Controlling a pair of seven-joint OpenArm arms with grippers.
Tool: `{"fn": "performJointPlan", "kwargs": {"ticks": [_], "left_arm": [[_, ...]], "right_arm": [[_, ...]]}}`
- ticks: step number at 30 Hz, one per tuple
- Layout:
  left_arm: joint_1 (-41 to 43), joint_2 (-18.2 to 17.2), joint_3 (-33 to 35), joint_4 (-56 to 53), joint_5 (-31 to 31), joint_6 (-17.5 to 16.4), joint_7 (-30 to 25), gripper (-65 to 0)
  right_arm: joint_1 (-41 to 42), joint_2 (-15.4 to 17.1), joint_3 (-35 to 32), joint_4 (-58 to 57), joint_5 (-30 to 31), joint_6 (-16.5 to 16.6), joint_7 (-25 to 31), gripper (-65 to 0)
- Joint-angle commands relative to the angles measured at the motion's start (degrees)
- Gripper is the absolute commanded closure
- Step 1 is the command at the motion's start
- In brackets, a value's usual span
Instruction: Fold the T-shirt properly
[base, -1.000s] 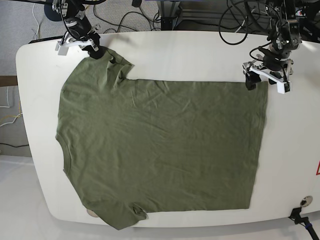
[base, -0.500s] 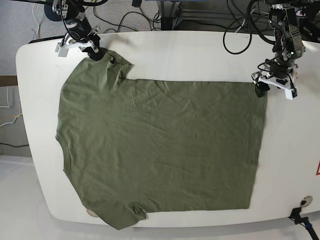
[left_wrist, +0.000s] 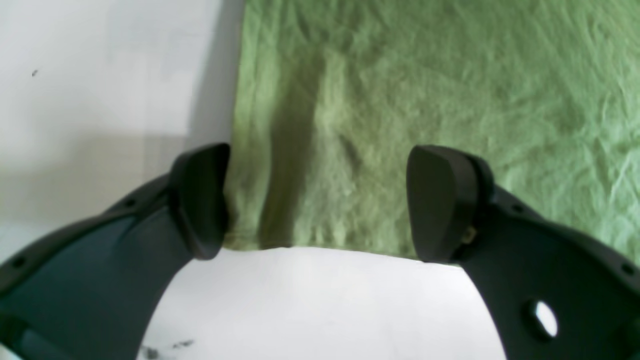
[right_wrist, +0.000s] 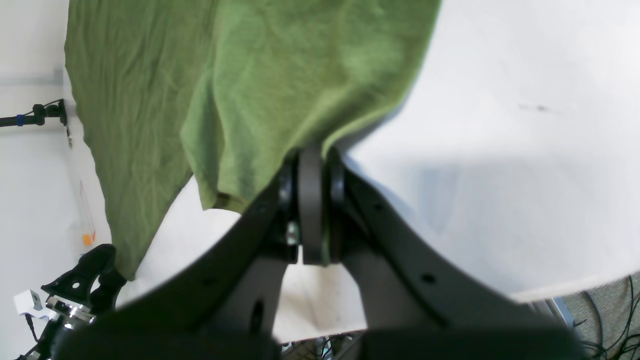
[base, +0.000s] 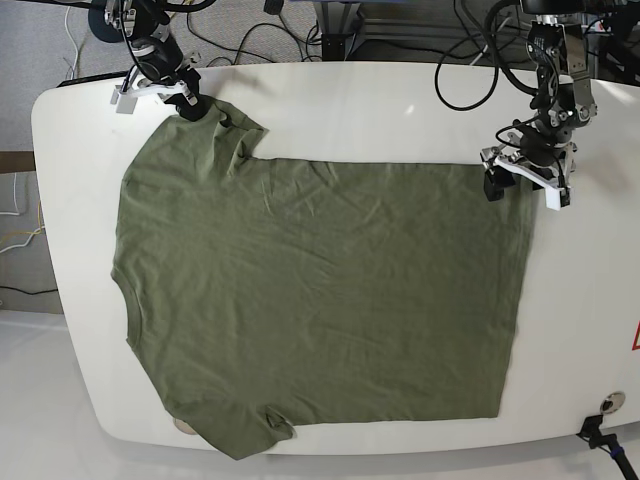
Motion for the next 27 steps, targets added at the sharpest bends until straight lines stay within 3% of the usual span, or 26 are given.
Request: {"fn": "performJointPlan", "kwargs": {"ticks": [1,10,14,21,27], "left_arm": [[0.05,-0.33,0.02,0.44,-0.47,-0.66,1.62,-47.2],[-0.91,-0.33,-0.33,0.35,-0.47,-1.89,1.36,-25.0],[-1.27,-0.33,-0.42,0.35,-0.47,-1.89,1.27,-0.3],[-1.18,-0.33,-0.42,0.97,-0.47,-1.89,1.27,0.0],[3.66,-0.51,-0.50,9.67,-0.47,-1.89,1.71,0.0]], "right_arm": [[-0.55,0.36,0.08,0.06,-1.58,-1.38,-0.88,0.0],[-0.55,0.36,0.08,0.06,-1.49,-1.38,-0.88,0.0],[-0.46,0.36,0.08,0.06,-1.49,-1.38,-0.88,0.0],[0.60,0.36,0.08,0.42,-1.22,-1.38,-0.88,0.0],[-2.83,0.01,0.08,6.66,-1.22,-1.38,-0.88,0.0]]}}
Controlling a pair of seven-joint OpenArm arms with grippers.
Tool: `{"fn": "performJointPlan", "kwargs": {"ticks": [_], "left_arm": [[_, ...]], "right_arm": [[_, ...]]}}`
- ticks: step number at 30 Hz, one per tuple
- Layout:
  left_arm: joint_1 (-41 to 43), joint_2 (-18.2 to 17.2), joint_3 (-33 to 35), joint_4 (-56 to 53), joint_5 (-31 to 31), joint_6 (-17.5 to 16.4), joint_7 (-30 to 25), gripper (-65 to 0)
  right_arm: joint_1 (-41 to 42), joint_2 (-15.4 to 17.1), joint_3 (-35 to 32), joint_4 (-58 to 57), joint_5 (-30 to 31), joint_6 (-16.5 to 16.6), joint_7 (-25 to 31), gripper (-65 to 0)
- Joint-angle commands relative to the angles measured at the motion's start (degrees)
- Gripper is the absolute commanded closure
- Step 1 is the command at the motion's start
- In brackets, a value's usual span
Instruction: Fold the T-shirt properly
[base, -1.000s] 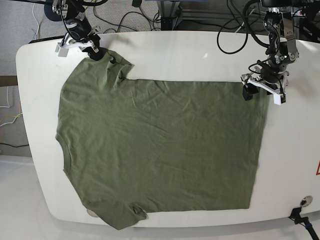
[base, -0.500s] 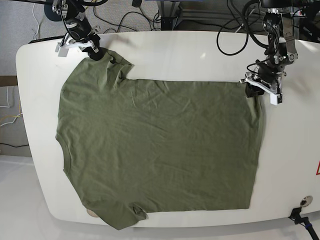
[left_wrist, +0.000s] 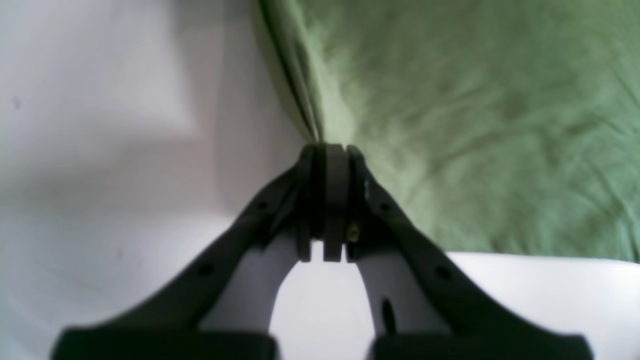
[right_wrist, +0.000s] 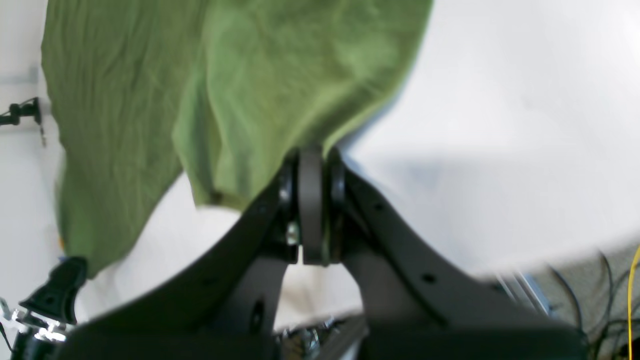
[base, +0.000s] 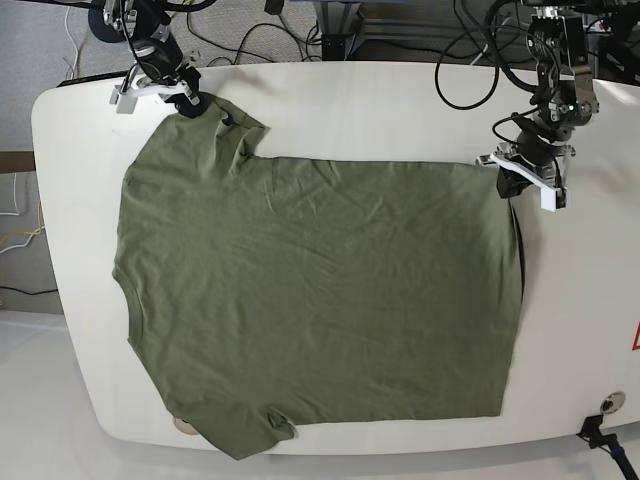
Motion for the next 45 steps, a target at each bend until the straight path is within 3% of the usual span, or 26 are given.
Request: {"fn": "performJointPlan", "kwargs": {"ticks": [1,12,15,19,24,28,34,45], "left_arm": [[1.74,-0.72,-0.33,2.66,-0.25,-0.29,-0.63,0.0],[16.86,-0.81,-5.34,11.54,-0.25,-0.55,-0.63,0.0],[20.38,-0.81,-8.51,11.98,-0.25,-3.10,-0.63,0.0],[21.17,-0.81,-10.44,11.72,-0.25,-9.43,-0.63,0.0],[15.98,-0.55,-9.30,12.16,-0.34,-10.31,-0.19,0.0],[8.25,-0.46,-8.77,11.98,-0.34,-10.31,4.20,0.0],[-2.65,-0.37,-7.80,9.26,-0.17,-10.31,9.74,0.0],[-10.92,-0.37,-5.96,-0.85,0.01,-10.31,10.18,0.0]], "right_arm": [[-1.55,0.16,0.40,3.23,0.55,0.56,0.48,0.0],[-15.61,0.16,0.58,12.02,1.43,0.56,0.48,0.0],[-18.52,0.16,0.67,12.73,4.41,0.56,0.57,0.0],[-18.60,1.83,0.76,13.34,8.72,0.56,0.57,0.0],[-12.54,5.61,0.58,13.34,15.32,0.39,0.57,0.0],[-6.03,8.95,0.58,12.99,18.30,0.03,0.48,0.0],[4.34,10.18,0.40,10.27,18.04,0.03,-1.90,0.0],[19.73,11.94,0.23,-3.89,17.95,0.56,-6.12,0.0]]}}
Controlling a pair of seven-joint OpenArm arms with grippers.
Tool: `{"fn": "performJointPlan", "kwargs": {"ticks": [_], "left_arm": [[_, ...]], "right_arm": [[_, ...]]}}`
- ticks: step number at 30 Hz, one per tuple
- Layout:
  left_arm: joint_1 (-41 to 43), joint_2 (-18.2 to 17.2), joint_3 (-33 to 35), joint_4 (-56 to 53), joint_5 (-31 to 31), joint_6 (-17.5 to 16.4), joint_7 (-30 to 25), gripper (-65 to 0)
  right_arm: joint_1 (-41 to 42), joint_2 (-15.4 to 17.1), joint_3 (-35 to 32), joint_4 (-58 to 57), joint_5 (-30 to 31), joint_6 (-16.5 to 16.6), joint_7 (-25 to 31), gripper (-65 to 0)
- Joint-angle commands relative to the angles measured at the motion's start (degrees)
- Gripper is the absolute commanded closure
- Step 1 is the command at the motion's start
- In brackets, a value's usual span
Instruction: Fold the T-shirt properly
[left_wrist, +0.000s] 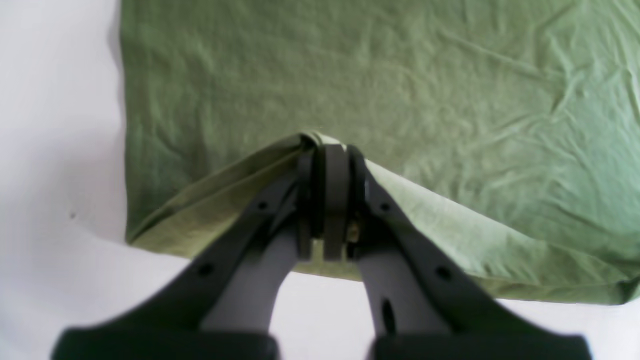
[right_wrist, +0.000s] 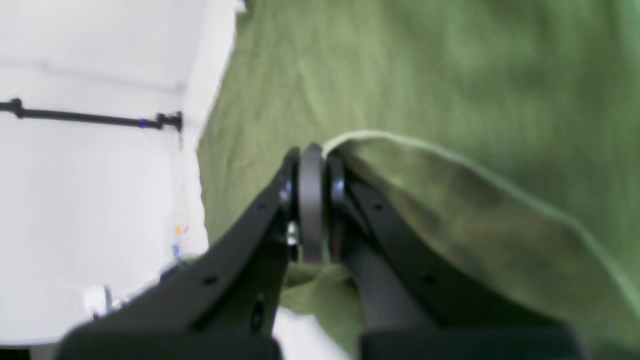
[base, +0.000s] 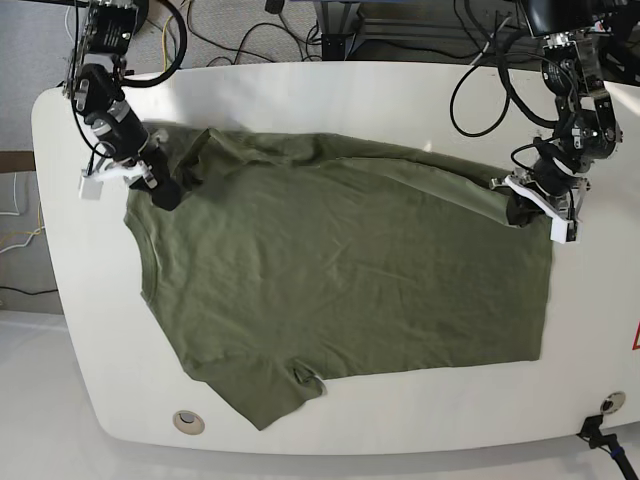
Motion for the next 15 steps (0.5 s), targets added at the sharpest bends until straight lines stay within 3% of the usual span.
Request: {"fn": "performJointPlan", "kwargs": {"ticks": [1,7,15], "left_arm": [[-1.06,-0.68,0.05,0.08,-0.69,-0.19,-1.51,0.0],[-4.58,-0.68,0.05,-4.66,-0.86,-0.19,-1.60,0.0],[-8.71,-0.77,-0.30,-8.53,-0.69,-0.19,-1.60,0.0]], "right_arm": [[1.75,0.91,0.34,-1.56,1.08,0.93,0.07,0.0],[9.66,2.58,-3.27,-8.06,1.08,0.93,-0.55,0.0],[17.22,2.40,-6.87,-14.74,0.99,0.93,-0.28,0.0]]}}
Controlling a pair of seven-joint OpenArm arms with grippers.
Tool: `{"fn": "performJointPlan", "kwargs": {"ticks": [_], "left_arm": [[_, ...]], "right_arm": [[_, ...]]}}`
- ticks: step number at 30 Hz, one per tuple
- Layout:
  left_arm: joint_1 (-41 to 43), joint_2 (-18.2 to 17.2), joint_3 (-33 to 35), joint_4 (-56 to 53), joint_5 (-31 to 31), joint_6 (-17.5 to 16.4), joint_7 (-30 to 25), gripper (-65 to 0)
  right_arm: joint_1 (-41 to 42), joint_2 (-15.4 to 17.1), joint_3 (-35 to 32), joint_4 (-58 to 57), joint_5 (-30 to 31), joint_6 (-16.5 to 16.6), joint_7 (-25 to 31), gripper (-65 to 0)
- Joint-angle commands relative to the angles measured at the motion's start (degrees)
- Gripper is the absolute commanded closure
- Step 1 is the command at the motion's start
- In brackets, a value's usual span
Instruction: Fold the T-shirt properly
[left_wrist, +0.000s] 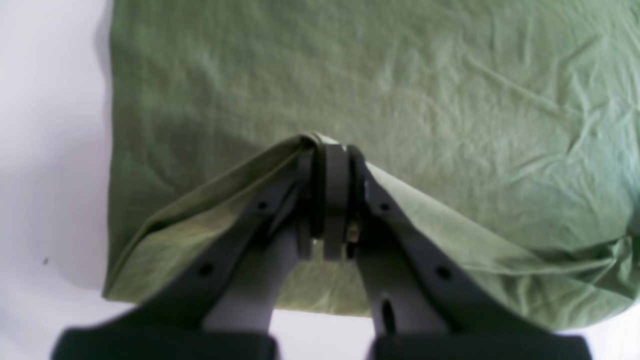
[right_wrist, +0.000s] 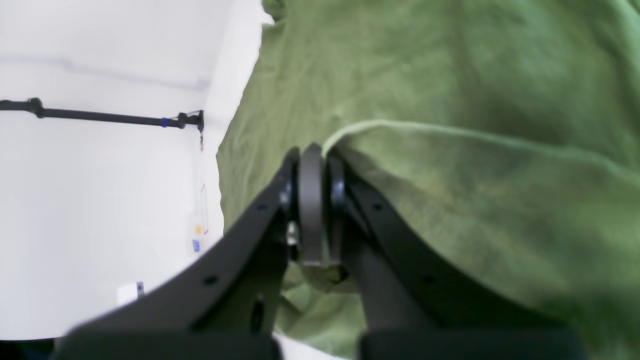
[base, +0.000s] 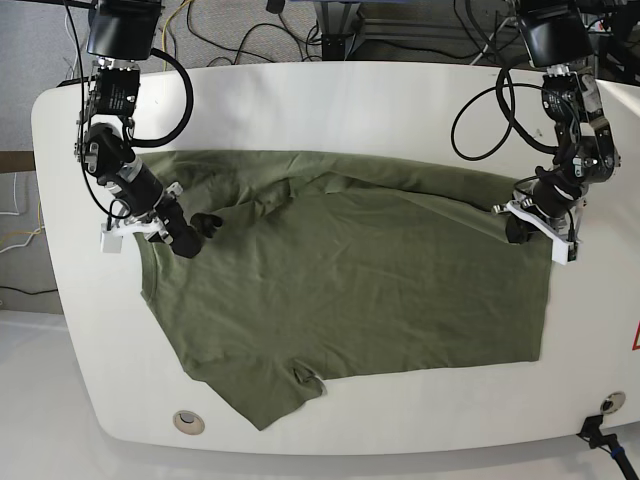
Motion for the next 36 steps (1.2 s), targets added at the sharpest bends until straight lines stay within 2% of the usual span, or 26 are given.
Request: {"fn": "performJointPlan", "kwargs": {"ticks": [1,6,11,22,26,32,36], "left_arm": [[-1.24,-0.79,-0.49,0.69,-0.62,-0.28,-1.45,0.0],[-1.59,-0.79,-2.78,0.69,-0.62,-0.28,-1.36,0.0],[-1.59,-0.79,-4.71,0.69,-0.80,-0.28,-1.27,0.0],[-2.20,-0.79,-4.71,0.69,-0.62,-0.28,-1.45,0.0],[-3.35,-0.79,-4.63,-1.24,-0.62,-0.19,-1.45,0.0],[-5.90,-0.88,-4.63,-4.67,-0.62,-0.19,-1.45,0.0],[-6.86,-0.96,-4.63,-5.02,-0.62,-0.19,-1.45,0.0]], "right_arm": [[1.94,1.11,0.30,-1.35,1.10,0.76,0.94,0.0],[5.11,1.29,0.30,-5.22,1.01,0.76,0.94,0.0],[6.34,0.94,0.30,-5.31,-3.73,0.76,0.85,0.0],[10.03,0.94,0.21,-9.35,-4.26,0.85,0.76,0.0],[11.18,0.94,0.21,-11.29,-4.26,3.48,0.76,0.0],[12.49,0.76,0.21,-12.34,-7.87,4.01,0.76,0.0],[13.02,-0.91,0.21,-12.43,-10.24,4.01,0.76,0.0]]}}
